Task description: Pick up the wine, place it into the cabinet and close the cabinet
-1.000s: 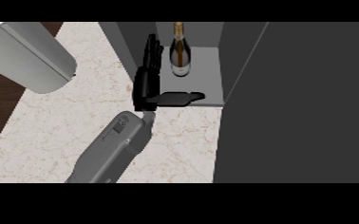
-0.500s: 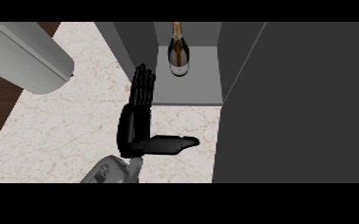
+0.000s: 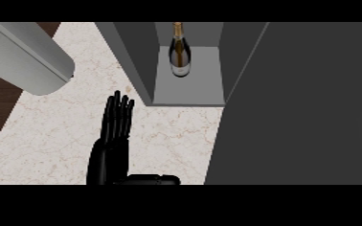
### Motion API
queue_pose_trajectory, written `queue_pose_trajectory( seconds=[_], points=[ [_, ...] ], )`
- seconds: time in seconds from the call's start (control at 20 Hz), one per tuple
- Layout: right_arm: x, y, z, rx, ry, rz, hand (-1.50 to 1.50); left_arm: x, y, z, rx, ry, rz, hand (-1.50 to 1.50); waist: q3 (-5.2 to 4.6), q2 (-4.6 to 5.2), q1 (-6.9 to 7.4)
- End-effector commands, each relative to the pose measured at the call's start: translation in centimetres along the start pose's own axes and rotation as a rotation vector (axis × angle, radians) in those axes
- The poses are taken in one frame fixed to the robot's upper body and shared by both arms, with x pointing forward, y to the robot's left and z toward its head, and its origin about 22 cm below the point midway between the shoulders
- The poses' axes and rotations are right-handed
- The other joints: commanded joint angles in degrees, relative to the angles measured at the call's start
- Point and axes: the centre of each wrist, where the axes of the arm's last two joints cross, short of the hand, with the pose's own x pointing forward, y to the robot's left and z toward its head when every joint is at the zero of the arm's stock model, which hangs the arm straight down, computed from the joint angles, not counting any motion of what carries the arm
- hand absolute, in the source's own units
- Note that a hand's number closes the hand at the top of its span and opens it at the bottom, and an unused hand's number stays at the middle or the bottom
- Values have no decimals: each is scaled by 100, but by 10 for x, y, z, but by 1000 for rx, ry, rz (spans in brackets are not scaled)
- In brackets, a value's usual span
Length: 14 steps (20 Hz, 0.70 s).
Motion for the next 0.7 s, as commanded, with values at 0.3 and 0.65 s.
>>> queue_pose_trajectory(
  seconds=[0.3,0.65],
  points=[
    [50,27,18,214,-112,-35,150,26,52,32,2,-5,-44,-150,-27,13,56],
    [34,42,-10,256,-107,-87,150,52,86,38,15,-20,-31,-150,-40,-3,135]
  ],
)
